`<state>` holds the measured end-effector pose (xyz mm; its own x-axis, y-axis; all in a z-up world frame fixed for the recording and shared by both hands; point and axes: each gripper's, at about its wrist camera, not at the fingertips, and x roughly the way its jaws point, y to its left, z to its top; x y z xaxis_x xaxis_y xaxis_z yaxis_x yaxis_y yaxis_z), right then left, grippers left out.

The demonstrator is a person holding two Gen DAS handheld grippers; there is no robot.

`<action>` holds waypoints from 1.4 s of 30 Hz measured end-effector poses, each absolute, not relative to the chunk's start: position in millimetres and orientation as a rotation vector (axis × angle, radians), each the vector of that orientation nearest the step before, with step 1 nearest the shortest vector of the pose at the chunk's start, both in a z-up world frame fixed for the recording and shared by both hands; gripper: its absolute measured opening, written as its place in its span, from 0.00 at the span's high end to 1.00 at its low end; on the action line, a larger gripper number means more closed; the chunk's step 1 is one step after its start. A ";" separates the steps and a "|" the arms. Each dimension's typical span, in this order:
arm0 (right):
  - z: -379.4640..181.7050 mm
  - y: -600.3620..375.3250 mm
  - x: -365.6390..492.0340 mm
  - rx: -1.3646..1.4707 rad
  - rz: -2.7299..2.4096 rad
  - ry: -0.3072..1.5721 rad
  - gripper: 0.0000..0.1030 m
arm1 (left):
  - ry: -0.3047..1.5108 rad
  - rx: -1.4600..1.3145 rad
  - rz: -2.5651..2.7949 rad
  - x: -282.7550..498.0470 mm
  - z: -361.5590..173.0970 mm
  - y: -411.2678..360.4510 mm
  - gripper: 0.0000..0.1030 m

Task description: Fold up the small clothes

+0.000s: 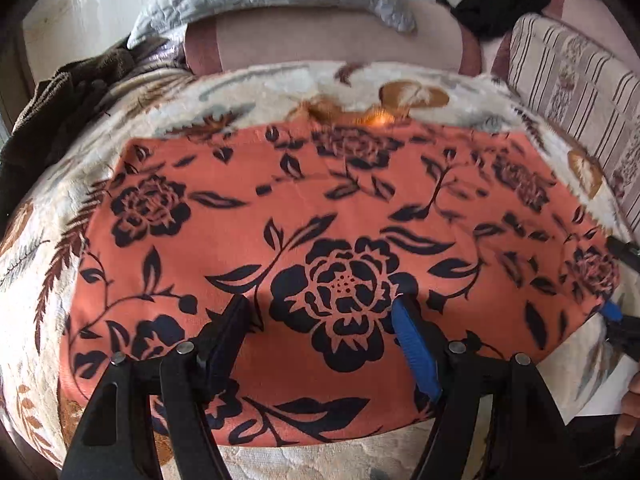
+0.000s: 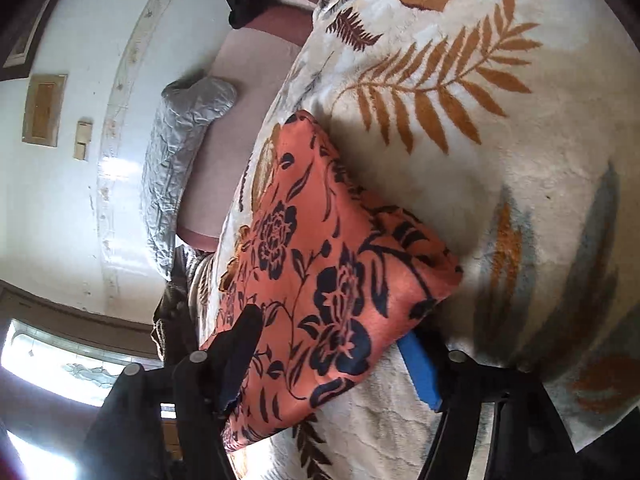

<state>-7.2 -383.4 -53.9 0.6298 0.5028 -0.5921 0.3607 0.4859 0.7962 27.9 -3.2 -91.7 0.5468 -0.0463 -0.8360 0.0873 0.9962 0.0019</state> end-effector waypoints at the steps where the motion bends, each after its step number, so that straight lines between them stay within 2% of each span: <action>1: -51.4 -381.8 -4.1 1.087 0.114 0.941 0.31 | 0.961 0.044 -0.072 25.6 -87.8 -3.5 0.27; 2: -47.7 -380.0 -2.1 1.069 0.120 0.941 0.32 | 0.954 0.044 -0.072 23.7 -84.3 -4.3 0.28; 4: -37.2 -376.4 0.2 1.009 0.103 0.926 0.43 | 0.950 0.046 -0.070 22.3 -79.3 -4.1 0.28; 12: -43.2 -366.5 6.9 0.965 0.059 0.957 0.45 | 0.963 0.004 -0.047 26.4 -78.8 5.0 0.28; 19: -32.2 -365.5 6.4 0.856 -0.017 0.972 0.80 | 0.958 -0.007 -0.060 29.7 -78.4 4.7 0.28; 24: -40.9 -364.2 6.4 0.823 -0.056 1.008 0.81 | 0.967 0.012 -0.056 31.0 -82.9 3.1 0.28; 25: -42.3 -366.1 5.4 0.857 -0.038 1.000 0.77 | 0.963 0.005 -0.058 29.8 -80.3 4.0 0.28; 27: -42.2 -369.8 3.5 0.925 -0.003 0.976 0.77 | 0.930 -0.015 -0.060 26.1 -72.0 5.5 0.28; 30: -43.3 -371.9 2.9 0.979 0.035 0.950 0.67 | 0.892 0.003 -0.060 25.6 -68.6 -0.6 0.27; 32: -50.3 -371.4 7.5 0.995 0.038 0.974 0.65 | 0.965 0.048 -0.062 34.7 -85.7 -8.9 0.27; 33: -54.8 -371.5 10.5 0.989 0.030 0.997 0.74 | 0.984 0.069 -0.050 36.9 -93.4 -12.1 0.26; 34: -54.7 -370.6 13.1 0.943 0.000 1.023 0.91 | 0.958 0.086 -0.043 35.1 -92.6 -14.0 0.25; 38: -6.4 -346.2 6.6 0.633 -0.029 0.946 0.91 | 0.924 0.068 -0.026 28.2 -79.3 -12.5 0.26; 39: -3.8 -344.2 7.6 0.601 -0.031 0.947 0.90 | 0.909 0.081 -0.022 27.2 -78.5 -14.3 0.26; 41: -19.0 -347.7 15.2 0.590 -0.017 1.034 0.80 | 0.953 0.127 -0.030 32.2 -92.7 -21.1 0.25; 42: -31.1 -354.7 18.3 0.636 -0.005 1.105 0.72 | 0.952 0.132 -0.024 32.2 -97.3 -22.0 0.24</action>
<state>18.3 -354.7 -31.1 0.4679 0.3031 -0.8302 0.3099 0.8235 0.4753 32.2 -22.0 -97.3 0.5803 0.0373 -0.8135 0.0790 0.9917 0.1018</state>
